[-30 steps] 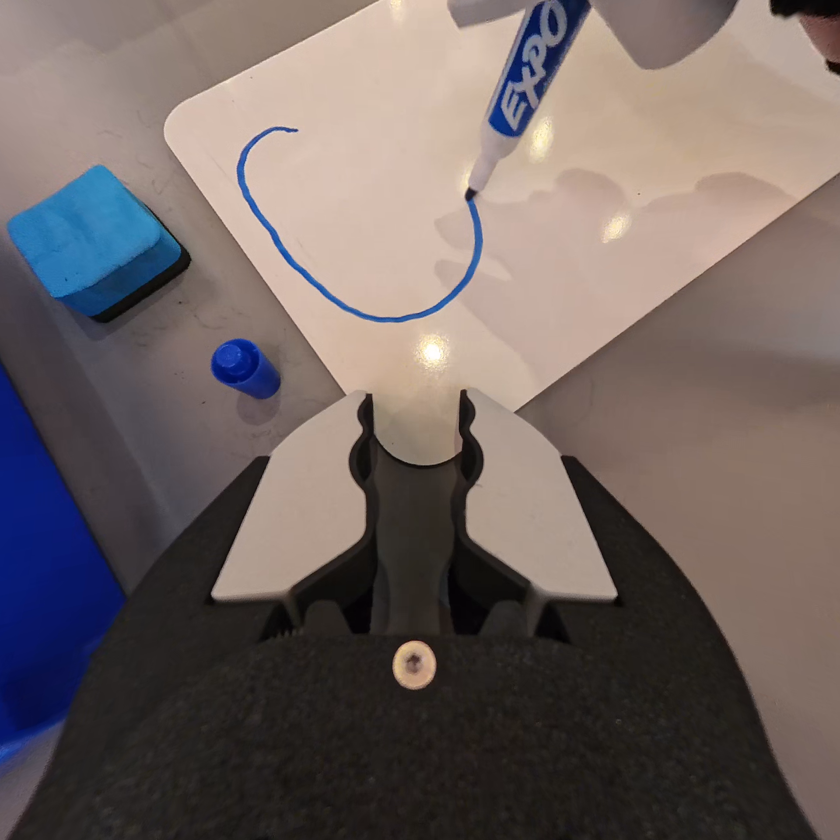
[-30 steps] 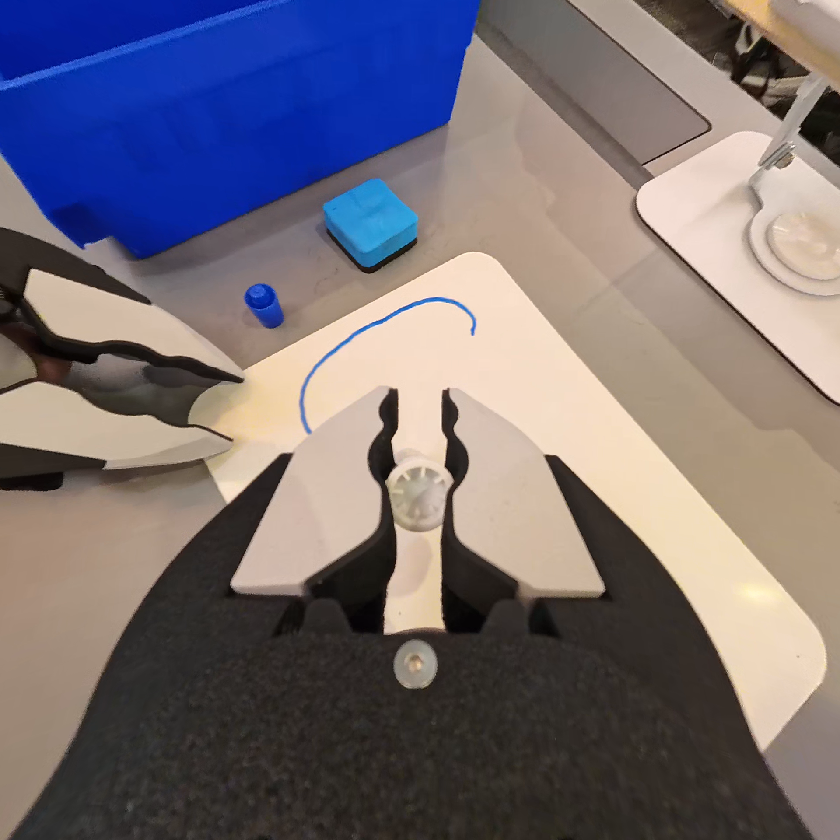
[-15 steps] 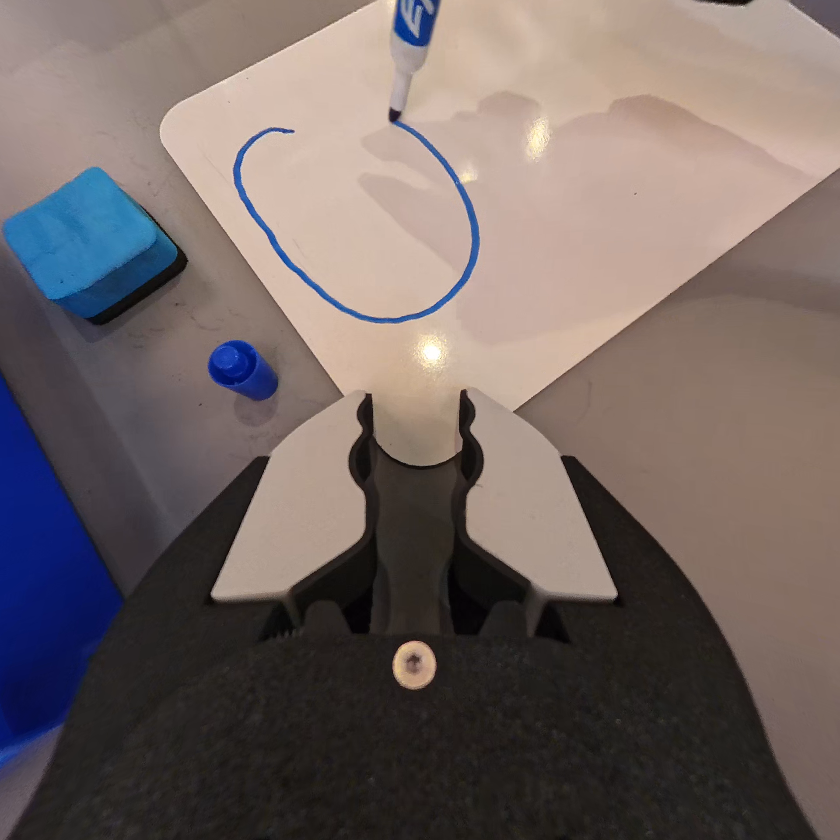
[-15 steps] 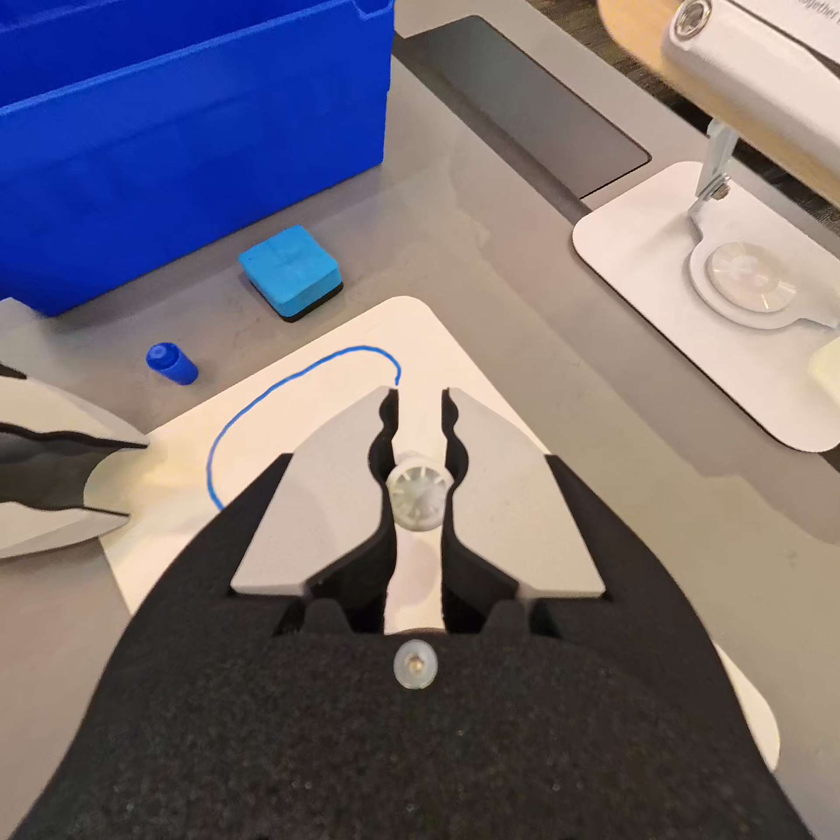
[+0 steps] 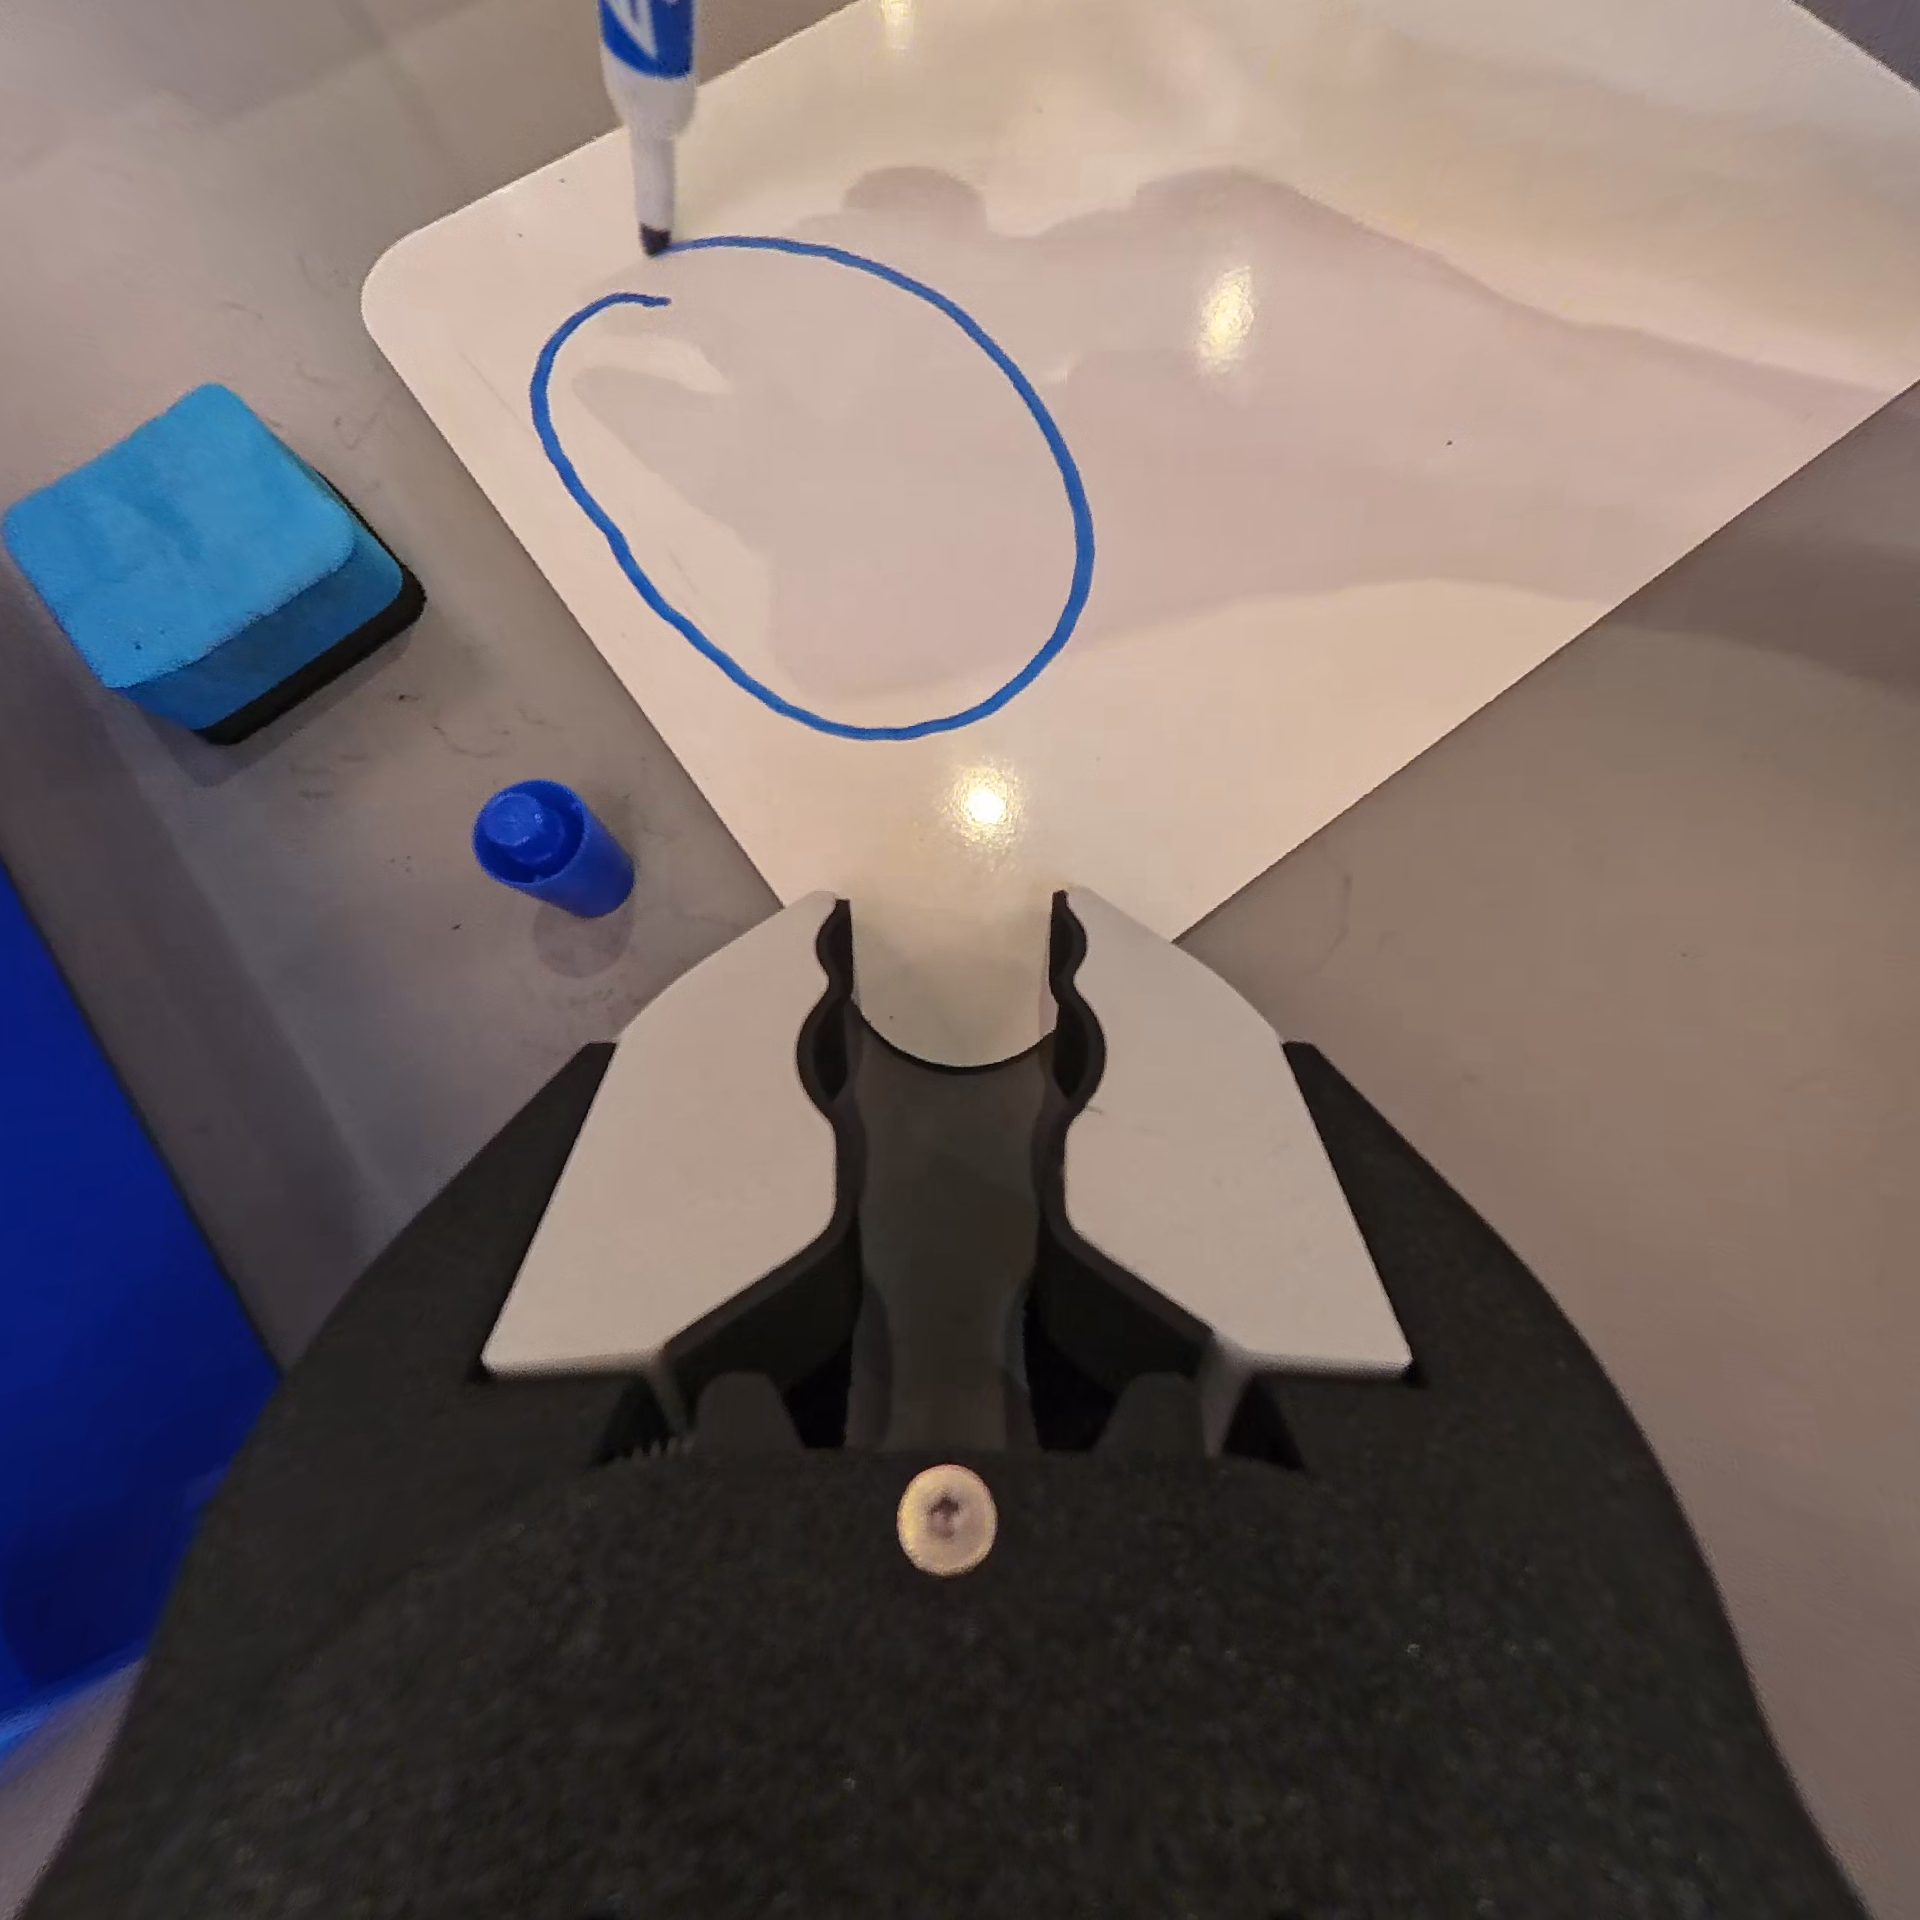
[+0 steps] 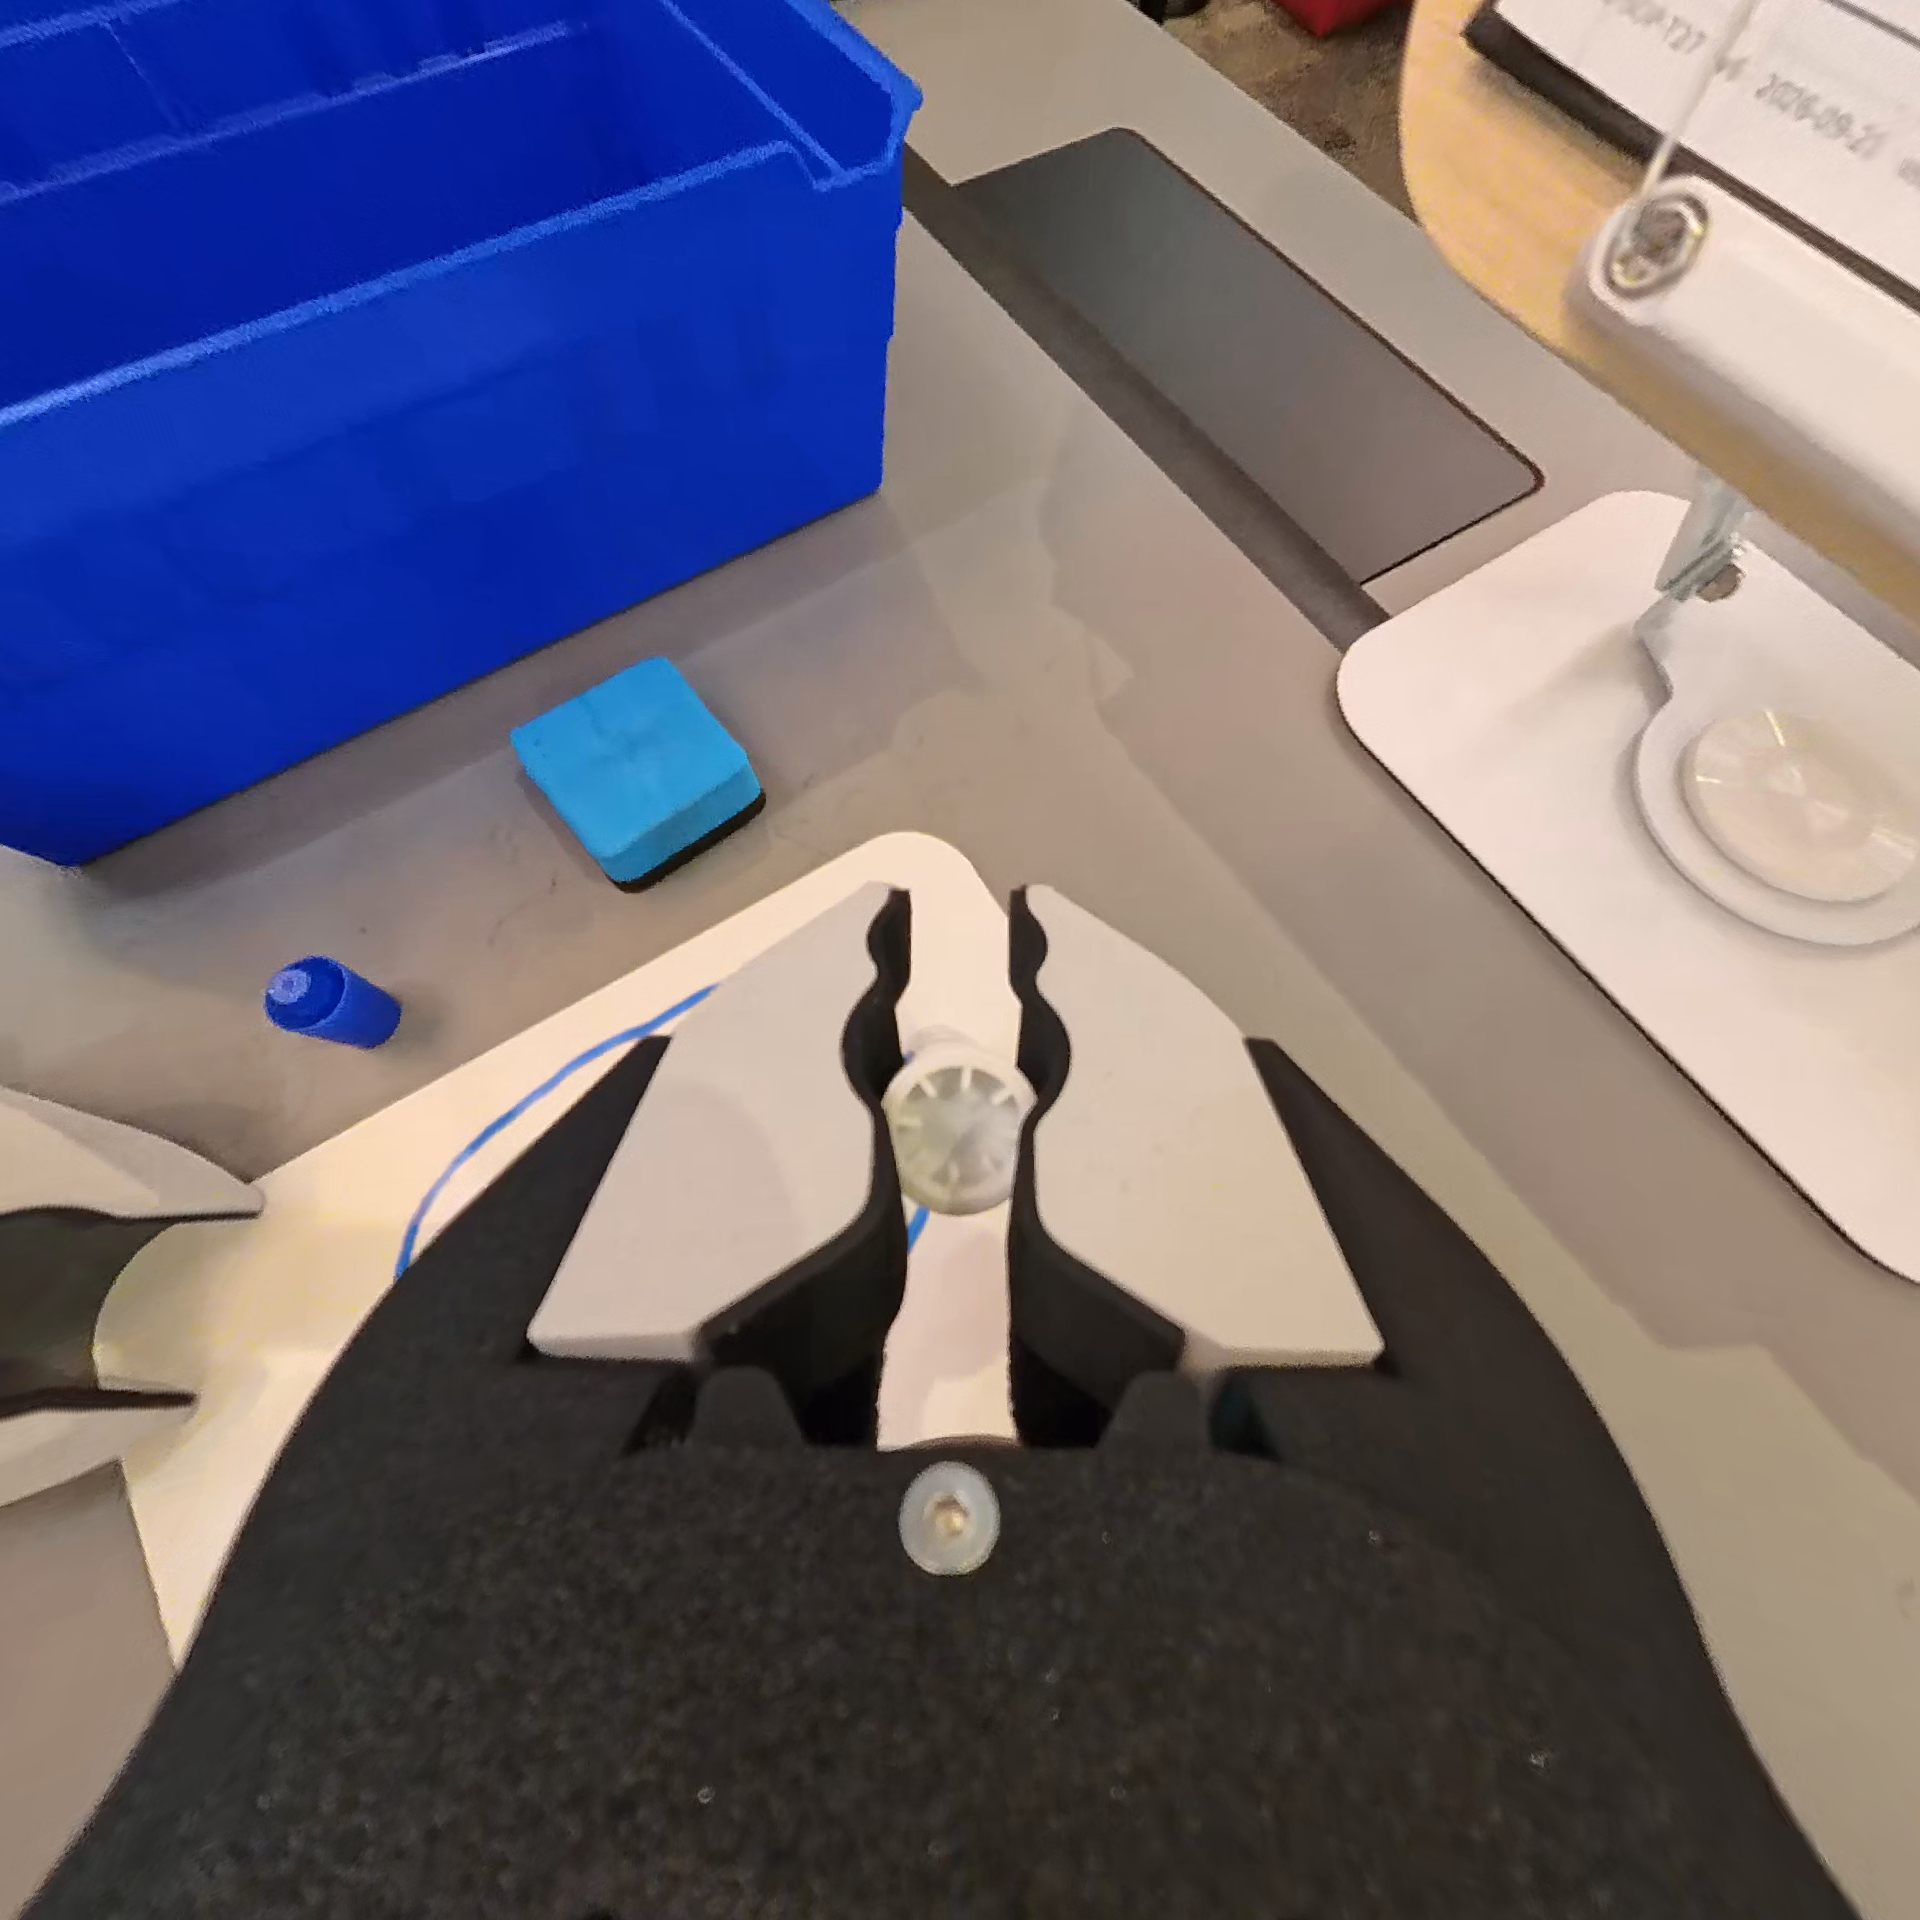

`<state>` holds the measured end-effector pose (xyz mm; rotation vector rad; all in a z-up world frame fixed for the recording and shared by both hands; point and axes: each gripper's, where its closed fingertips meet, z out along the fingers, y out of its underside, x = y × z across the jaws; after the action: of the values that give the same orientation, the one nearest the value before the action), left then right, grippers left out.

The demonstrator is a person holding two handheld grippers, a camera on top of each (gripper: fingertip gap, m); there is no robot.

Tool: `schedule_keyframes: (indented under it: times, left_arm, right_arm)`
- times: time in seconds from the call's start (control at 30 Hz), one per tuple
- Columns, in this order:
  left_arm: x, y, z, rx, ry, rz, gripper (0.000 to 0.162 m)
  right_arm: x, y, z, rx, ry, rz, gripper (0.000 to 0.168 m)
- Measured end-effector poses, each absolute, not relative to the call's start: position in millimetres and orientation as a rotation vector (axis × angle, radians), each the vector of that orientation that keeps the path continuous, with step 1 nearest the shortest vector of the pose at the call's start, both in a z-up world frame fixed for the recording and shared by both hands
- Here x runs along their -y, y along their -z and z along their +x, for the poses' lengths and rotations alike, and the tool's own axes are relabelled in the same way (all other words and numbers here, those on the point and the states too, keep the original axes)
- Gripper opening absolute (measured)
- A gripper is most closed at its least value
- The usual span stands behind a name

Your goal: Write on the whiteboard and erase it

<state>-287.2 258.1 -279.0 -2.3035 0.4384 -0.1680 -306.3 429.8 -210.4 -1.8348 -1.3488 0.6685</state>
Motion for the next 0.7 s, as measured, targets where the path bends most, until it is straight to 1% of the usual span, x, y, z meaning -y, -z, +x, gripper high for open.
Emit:
schedule_keyframes:
  times: [0.47, 0.6, 0.7]
  left_arm:
    - [-258, 279, -286, -0.448, 0.171, -2.302, 0.037]
    - [-258, 279, -286, -0.449, 0.170, -2.301, 0.037]
    - [-258, 279, -286, -0.450, 0.169, -2.301, 0.037]
  right_arm:
    - [-403, 210, -342, 1.466, -0.681, -1.787, 0.018]
    - [-405, 194, -333, 1.420, -0.692, -1.766, 0.018]
    - [-415, 177, -304, 1.355, -0.683, -1.781, 0.018]
